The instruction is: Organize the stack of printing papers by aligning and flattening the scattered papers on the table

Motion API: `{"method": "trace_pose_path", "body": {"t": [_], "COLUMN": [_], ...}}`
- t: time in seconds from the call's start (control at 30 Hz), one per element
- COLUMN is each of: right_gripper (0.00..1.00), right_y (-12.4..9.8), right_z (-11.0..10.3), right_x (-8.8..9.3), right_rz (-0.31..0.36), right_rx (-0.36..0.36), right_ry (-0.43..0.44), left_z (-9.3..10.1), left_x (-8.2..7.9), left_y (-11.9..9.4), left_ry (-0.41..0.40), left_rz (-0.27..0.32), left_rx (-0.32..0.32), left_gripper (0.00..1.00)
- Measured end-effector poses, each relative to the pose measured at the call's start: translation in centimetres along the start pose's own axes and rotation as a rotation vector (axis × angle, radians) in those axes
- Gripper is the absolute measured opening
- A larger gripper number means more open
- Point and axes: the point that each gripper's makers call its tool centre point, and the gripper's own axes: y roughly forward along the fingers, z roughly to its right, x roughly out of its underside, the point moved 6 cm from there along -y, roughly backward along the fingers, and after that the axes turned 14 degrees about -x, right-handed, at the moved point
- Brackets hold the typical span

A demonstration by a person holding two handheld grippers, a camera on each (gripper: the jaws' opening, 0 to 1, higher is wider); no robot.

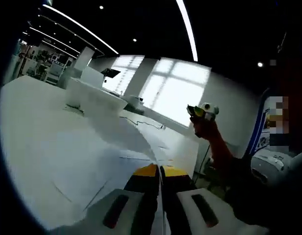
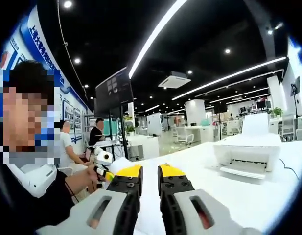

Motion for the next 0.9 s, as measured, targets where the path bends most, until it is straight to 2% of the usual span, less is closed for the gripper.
{"method": "trace_pose_path", "body": {"t": [0.43, 0.53, 0.6, 0.67, 0.73, 0.77, 0.83, 0.9], "right_gripper": [0.09, 0.1, 0.1, 0.1, 0.1, 0.1, 0.1, 0.1], "right_y": [-0.8, -1.0, -1.2, -1.4, -1.6, -1.7, -2.0, -2.3], "right_z": [0.3, 0.4, 0.6, 0.8, 0.9, 0.9, 1.0, 1.2], "right_x": [0.8, 1.4, 1.8, 2.3, 2.6, 2.7, 2.9, 3.2], "right_rz": [-0.023, -0.055, -0.068, -0.084, -0.094, -0.1, -0.11, -0.112], "right_rx": [0.027, 0.055, 0.066, 0.078, 0.088, 0.095, 0.111, 0.121], "right_ry": [0.001, -0.018, -0.022, -0.021, -0.023, -0.027, -0.037, -0.036], "left_z": [-1.7, -2.9, -3.9, -4.7, -5.3, -5.9, -6.3, -6.4], "left_x": [1.3, 2.1, 2.8, 3.6, 4.0, 4.2, 4.1, 3.9], "left_y": [0.2, 0.3, 0.4, 0.5, 0.6, 0.6, 0.8, 0.9], "left_ry": [-0.034, -0.038, -0.042, -0.011, 0.014, 0.053, 0.093, 0.094], "left_rz": [-0.113, -0.181, -0.252, -0.331, -0.363, -0.376, -0.37, -0.354], "left_rx": [-0.03, -0.074, -0.105, -0.114, -0.151, -0.188, -0.227, -0.229], "left_gripper": [0.06, 0.06, 0.06, 0.06, 0.06, 0.06, 0.06, 0.06]}}
